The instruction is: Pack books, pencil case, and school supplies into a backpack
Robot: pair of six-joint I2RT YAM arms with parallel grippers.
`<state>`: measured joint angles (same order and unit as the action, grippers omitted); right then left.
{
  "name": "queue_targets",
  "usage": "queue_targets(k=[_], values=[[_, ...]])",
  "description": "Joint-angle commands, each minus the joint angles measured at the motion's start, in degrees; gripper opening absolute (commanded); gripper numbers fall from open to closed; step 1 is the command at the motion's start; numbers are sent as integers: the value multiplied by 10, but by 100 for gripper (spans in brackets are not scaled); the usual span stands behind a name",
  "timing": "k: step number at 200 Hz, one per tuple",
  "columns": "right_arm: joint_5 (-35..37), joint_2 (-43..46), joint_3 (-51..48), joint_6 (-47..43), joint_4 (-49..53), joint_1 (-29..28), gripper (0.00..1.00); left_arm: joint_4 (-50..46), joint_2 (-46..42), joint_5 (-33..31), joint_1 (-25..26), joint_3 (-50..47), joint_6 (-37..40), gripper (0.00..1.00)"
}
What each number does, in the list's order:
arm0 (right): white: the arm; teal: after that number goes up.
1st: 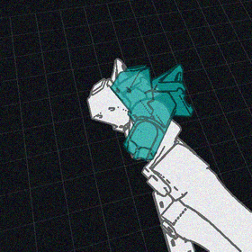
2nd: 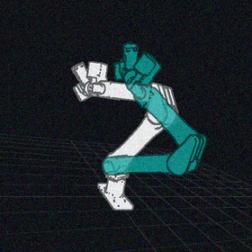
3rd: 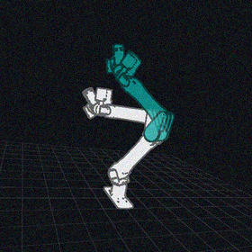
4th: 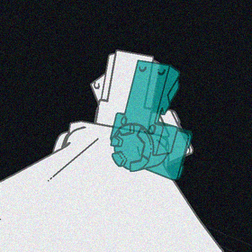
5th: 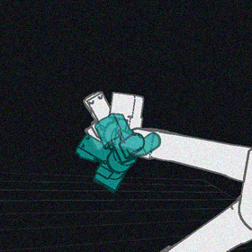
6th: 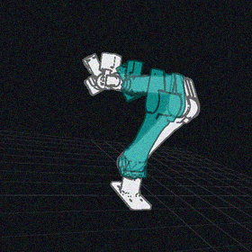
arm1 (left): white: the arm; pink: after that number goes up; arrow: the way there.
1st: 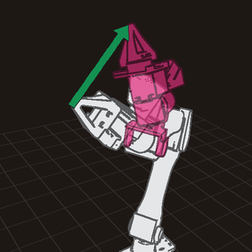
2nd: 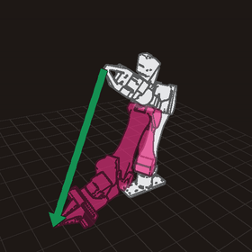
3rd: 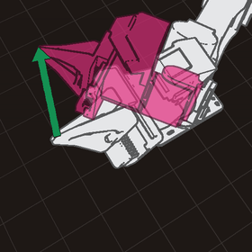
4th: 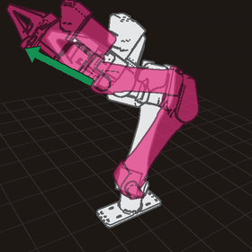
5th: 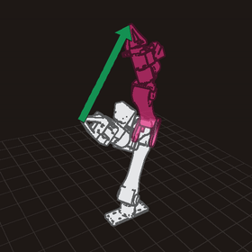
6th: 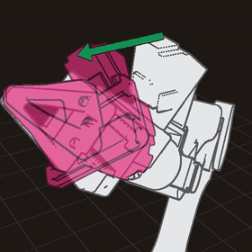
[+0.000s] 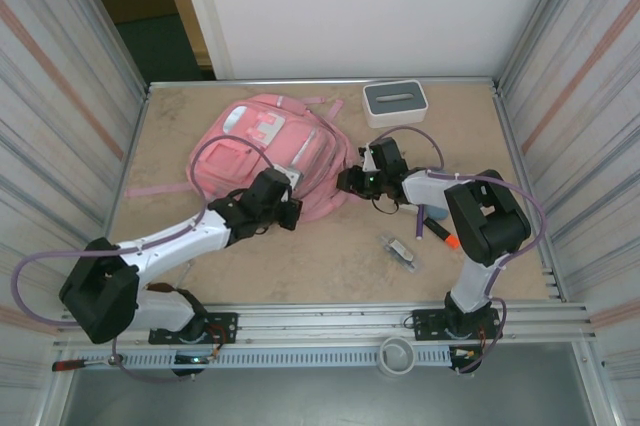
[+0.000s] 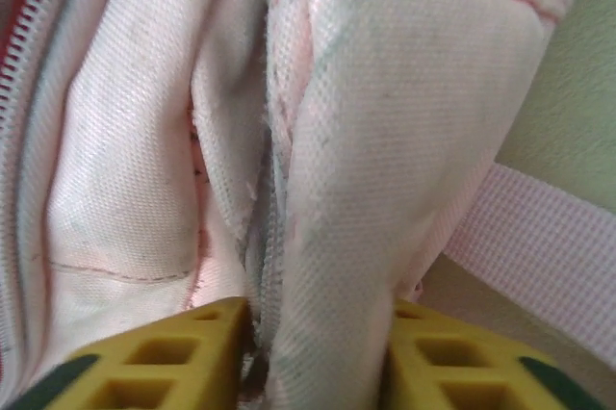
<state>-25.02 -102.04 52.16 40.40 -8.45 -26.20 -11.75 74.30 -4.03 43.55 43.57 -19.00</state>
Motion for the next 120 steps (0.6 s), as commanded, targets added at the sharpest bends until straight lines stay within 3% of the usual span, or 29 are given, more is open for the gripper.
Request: queue_targets(k=[1,46,120], values=[[2,10,-15,12,-33,19,16,-13,-42,-27,-9,-15,-7,0],[1,38,-30,-1,-24,40,1,-32,-78,-40,-70,-57,4,0],[-21,40,22,-74,66,34,0,-33,-79,-91,-183,-72,14,0]])
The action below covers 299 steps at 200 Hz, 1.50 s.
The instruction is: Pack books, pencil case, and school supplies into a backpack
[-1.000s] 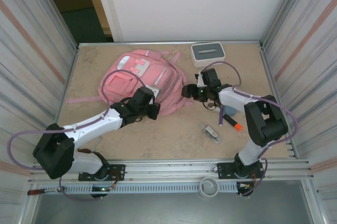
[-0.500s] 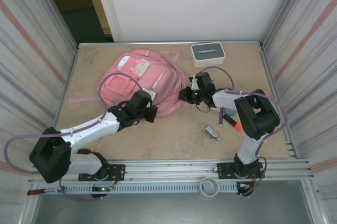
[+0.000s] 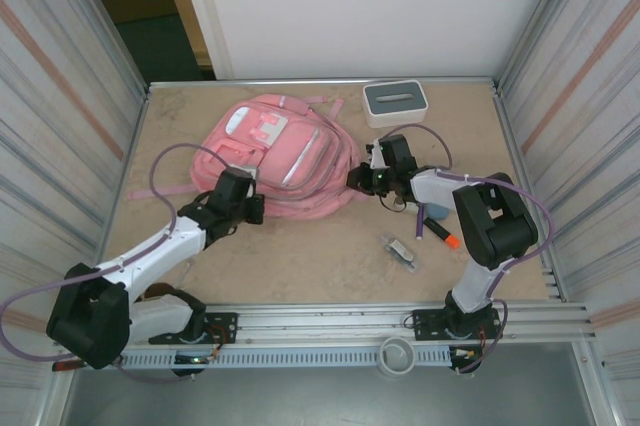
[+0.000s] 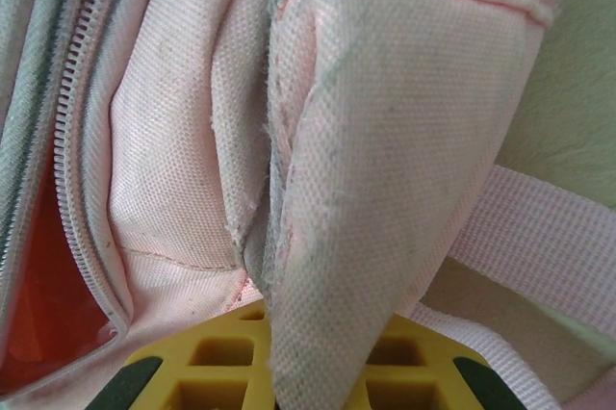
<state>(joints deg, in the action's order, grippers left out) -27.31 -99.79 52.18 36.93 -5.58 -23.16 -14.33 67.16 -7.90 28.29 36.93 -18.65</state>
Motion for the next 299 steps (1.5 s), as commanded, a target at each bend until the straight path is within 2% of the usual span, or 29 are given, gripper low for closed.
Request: queue_targets(k=[1,23,38,53,72,94,111,124,147,174,219,237,266,286,299], values=[[2,17,22,-40,37,3,0,-8,-7,-53,-32,-5,10,0],[3,17,20,-43,38,-9,0,-14,9,-78,-55,1,9,0],[7,16,15,-40,34,-19,0,-5,14,-63,-68,0,9,2],[6,14,10,-30,24,-29,0,-17,7,-43,-68,10,6,16],[13,12,7,-26,15,-48,0,-6,-31,0,-63,2,2,38],[13,13,-4,-4,-8,-70,1,1,-98,-15,-21,-2,0,51],[11,13,-12,3,-22,-88,4,17,-118,-40,31,8,27,60],[19,16,-17,2,-24,-99,6,37,-100,-41,63,21,55,66],[25,28,-33,15,-36,-103,12,27,-5,-43,108,86,100,71],[49,50,-50,10,-33,-100,25,13,116,-83,147,169,160,74],[67,70,-66,3,-18,-85,34,-26,256,-96,134,272,168,73],[68,77,-76,2,-18,-79,36,-28,278,-97,121,289,162,65],[75,88,-84,-5,-8,-68,39,-11,291,-62,98,291,158,48],[81,99,-90,-9,-1,-61,43,-7,300,-53,96,292,161,47],[86,108,-90,-15,9,-58,46,-5,302,-50,95,290,163,51]])
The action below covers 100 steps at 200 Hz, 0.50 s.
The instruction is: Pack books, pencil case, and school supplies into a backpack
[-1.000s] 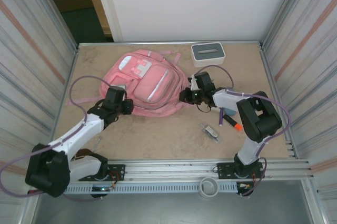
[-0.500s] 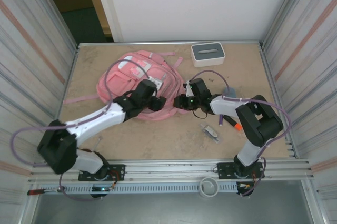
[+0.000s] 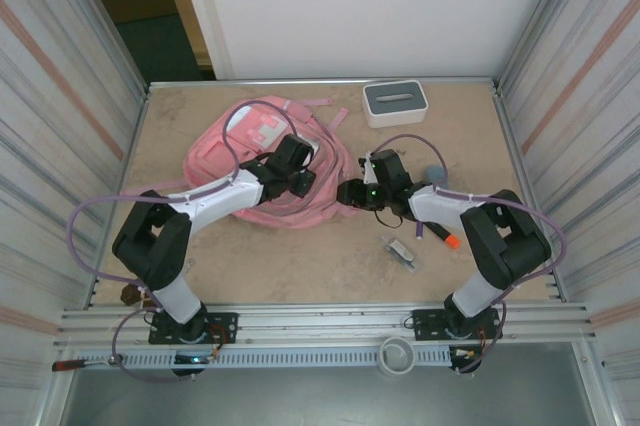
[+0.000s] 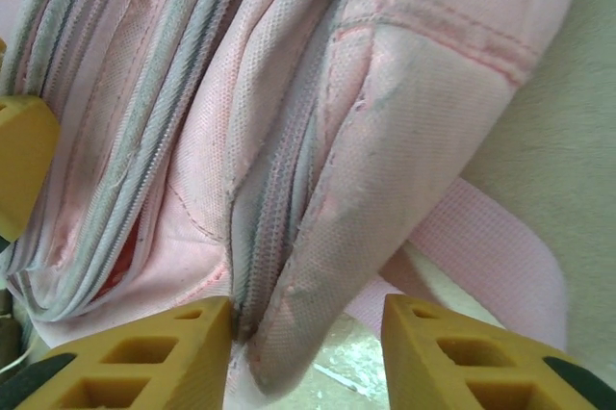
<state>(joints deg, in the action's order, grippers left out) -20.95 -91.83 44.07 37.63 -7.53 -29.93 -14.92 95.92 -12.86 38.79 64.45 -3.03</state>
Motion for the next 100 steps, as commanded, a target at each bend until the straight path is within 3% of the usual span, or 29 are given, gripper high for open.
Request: queue_targets(k=[1,32,69,100], values=[[23,29,-8,-23,29,10,46,1,14,0,-9,15,7,51],[56,60,0,-48,75,18,52,-1,16,1,-9,10,13,61],[116,105,-2,-69,110,23,56,-4,32,-1,-8,17,25,62],[133,118,-4,-70,127,33,58,-16,50,-13,-8,30,21,47]])
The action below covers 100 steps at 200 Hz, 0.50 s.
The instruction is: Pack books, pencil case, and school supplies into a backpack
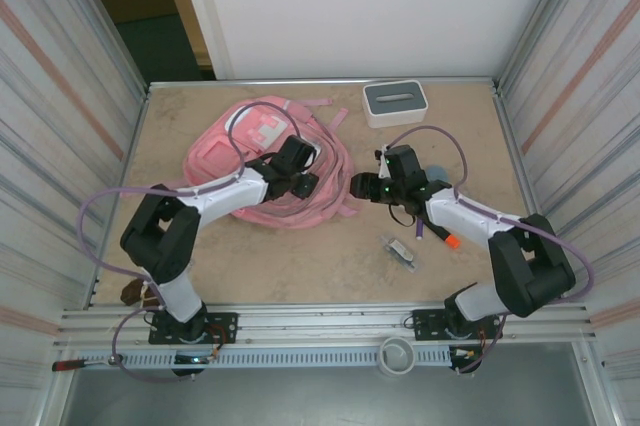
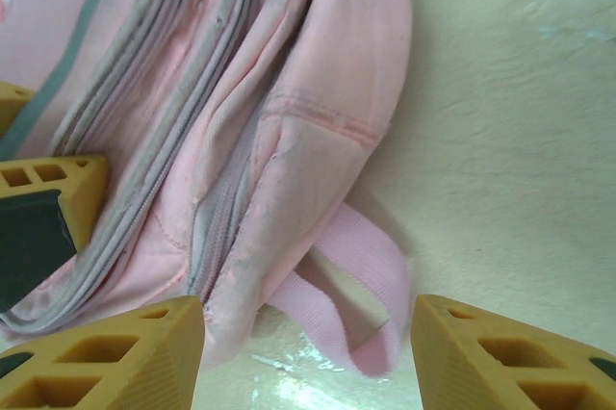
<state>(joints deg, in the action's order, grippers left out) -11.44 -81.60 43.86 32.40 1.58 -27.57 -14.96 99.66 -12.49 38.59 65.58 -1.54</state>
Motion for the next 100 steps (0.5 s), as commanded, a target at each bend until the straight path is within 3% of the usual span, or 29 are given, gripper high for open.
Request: queue_targets(k=[1,43,77,100], values=[[39,17,-2,-17,37,9,58,-16,12,-16,-6,18,6,47],[154,55,12,-44,108,31,64,16,-54,37,-9,-1,0,10],[226,82,8,-55,133,62,83,119,-144,162,-48,-68,-40,0],[247,77,16,-64,158,100,90,170,-183,249,-84,-100,-77,0]])
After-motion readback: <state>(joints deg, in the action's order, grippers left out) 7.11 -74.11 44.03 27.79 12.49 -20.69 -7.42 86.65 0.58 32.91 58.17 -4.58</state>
